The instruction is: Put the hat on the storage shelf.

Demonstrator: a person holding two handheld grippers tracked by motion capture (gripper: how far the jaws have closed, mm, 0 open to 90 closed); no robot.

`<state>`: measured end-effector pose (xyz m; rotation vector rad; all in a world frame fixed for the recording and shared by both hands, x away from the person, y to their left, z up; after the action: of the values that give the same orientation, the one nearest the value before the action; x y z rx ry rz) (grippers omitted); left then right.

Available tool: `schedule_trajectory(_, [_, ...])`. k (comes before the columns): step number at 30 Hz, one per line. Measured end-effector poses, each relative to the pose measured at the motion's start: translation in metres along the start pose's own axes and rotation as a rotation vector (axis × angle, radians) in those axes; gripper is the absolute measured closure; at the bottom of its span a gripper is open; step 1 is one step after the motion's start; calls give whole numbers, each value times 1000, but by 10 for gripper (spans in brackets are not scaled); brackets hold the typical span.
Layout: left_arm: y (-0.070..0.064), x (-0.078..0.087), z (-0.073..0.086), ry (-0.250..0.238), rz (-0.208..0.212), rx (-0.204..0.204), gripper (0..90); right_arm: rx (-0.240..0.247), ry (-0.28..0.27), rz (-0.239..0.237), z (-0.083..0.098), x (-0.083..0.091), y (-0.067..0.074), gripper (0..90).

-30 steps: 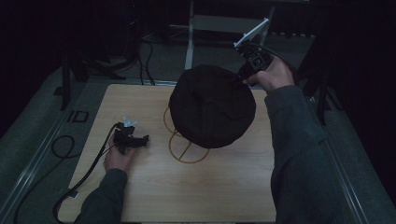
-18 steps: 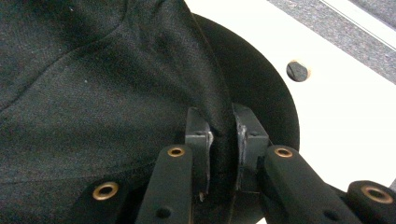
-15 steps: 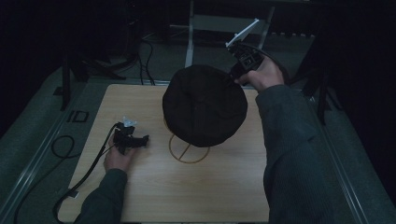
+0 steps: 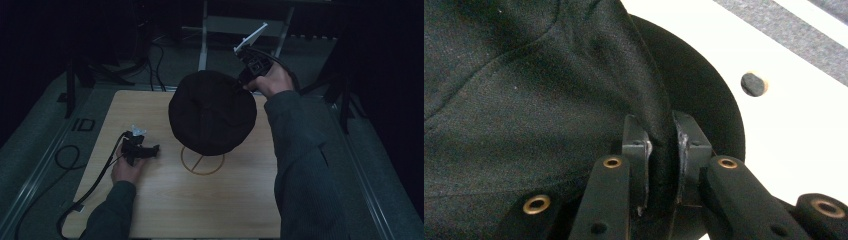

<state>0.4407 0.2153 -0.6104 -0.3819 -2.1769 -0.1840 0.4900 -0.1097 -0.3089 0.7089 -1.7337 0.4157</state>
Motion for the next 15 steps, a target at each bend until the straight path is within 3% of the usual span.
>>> schedule_trajectory(15, [0,0,0,2,1,-1,141,3,26,-23,-15,-33,9,787])
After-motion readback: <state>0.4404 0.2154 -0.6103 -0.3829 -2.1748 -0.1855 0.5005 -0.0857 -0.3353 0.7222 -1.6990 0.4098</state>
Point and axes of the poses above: each handheld gripper's, and its own axes: x roughly backward along the jaws, z roughly out of its underside, y roughly to its left, the point moved 6 cm from there along -x, roughly forward along the jaws, and after that the axes turned 9 degrees about y, right-handed, at the moved point
